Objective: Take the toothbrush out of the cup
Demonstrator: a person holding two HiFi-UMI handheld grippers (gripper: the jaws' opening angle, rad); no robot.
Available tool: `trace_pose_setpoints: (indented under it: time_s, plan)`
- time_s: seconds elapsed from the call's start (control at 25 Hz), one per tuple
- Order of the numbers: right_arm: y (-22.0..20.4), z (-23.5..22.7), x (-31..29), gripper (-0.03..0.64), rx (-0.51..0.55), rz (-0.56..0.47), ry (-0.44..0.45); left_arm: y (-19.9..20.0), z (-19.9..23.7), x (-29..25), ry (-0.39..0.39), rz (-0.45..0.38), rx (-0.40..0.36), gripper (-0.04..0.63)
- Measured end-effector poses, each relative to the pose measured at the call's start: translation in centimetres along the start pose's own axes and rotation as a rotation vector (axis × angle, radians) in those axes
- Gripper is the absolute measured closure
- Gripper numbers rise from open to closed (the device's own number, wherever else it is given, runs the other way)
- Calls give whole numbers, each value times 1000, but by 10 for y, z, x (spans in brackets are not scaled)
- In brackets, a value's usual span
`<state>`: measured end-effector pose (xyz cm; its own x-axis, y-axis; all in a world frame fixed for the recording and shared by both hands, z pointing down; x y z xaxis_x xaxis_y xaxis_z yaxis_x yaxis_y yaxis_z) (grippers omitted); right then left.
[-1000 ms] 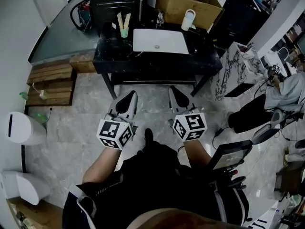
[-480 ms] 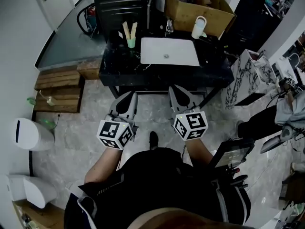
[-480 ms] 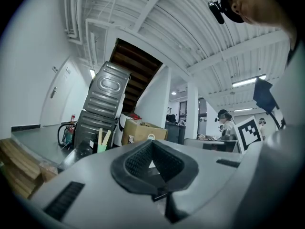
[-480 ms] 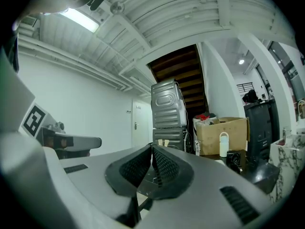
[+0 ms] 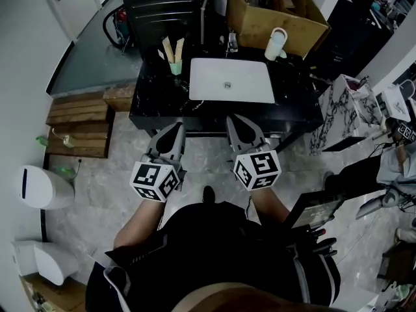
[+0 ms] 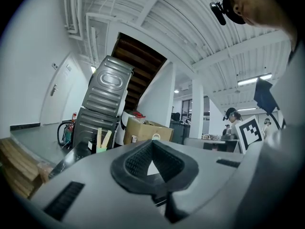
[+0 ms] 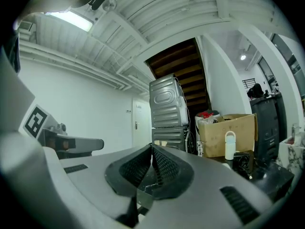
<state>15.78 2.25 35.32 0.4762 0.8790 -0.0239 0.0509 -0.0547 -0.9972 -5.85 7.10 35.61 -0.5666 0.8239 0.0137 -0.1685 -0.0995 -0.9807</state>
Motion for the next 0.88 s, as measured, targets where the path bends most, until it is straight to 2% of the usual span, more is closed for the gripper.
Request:
trace_pose_setpoints:
  time_s: [0.24,0.64,0.88]
  plan:
    - [0,-19,-33,592,-33,-8,23,6,23,-31,40,24,4,589]
    - [-4,-58,-74,592,-54,-11,32,2,43,-82,45,43,6,589]
    - [-5,-65,-92,592,-64,-20,38,4,56,-96,46,61,-5,589]
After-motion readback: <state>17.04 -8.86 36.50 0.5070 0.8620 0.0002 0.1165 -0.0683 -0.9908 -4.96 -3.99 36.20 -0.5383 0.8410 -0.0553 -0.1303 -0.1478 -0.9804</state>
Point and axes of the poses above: the fingertips, and each gripper's own axes: x backward along the fingers, z to its left, y out of its top, the point moved 9 cm from there along x, backward along the fingers, and after that the axes turned 10 degrees about -y, right-handed, at the moved point
